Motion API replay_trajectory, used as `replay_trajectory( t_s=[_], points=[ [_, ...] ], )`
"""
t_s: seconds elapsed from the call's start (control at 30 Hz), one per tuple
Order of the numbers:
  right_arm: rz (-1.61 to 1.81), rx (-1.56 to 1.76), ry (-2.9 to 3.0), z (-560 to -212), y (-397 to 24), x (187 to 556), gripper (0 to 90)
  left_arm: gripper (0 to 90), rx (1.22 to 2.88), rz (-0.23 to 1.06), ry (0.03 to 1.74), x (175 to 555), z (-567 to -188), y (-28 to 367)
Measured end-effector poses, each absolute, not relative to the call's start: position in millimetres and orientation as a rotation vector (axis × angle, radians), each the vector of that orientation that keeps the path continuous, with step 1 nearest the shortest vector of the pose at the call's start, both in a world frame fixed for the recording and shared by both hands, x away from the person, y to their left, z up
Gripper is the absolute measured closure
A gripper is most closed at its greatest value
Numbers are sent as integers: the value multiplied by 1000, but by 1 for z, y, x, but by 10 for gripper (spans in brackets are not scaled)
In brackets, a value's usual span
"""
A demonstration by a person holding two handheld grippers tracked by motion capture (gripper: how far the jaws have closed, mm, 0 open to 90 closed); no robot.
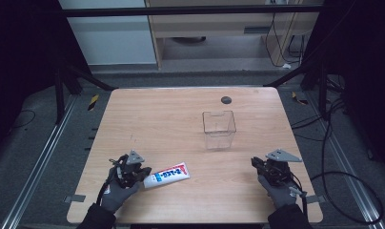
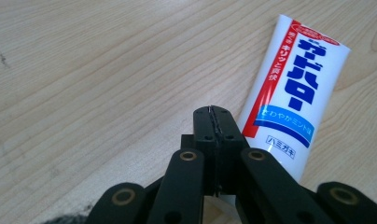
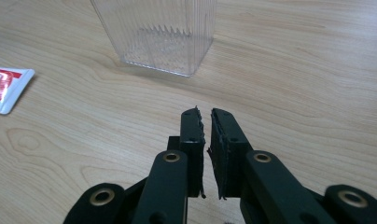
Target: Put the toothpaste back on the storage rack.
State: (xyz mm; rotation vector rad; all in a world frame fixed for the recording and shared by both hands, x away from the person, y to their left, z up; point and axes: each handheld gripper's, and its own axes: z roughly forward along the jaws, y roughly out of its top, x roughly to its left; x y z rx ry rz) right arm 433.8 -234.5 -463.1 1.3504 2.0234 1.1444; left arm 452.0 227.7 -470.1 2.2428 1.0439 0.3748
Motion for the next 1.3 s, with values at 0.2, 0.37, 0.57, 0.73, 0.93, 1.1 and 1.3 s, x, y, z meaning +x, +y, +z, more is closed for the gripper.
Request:
replay_trajectory(
  t_s=[0.2,0.37,0.57,0.73,0.93,1.1,1.3],
  points=[
    [1153,1364,2014,-462,-236,433,843,891,2258,360,1051,448,-473,227],
    [1154,1359,2028,-462,-236,434,847,890,2267,353,1042,444,-473,226],
    [1144,1353,2033,-463,-236,434,834,888,2280,347,1032,440,-474,222],
    [1147,1355,2027,-463,-238,434,826,880,2286,345,1025,437,-473,222],
    [1146,1357,2027,-463,-238,435,798,790,2272,346,1038,441,-469,226],
    [1157,1358,2013,-464,-240,435,749,690,2225,362,1059,449,-454,230],
    [1160,1368,1988,-465,-243,436,665,568,2214,387,1043,455,-440,227]
  ],
)
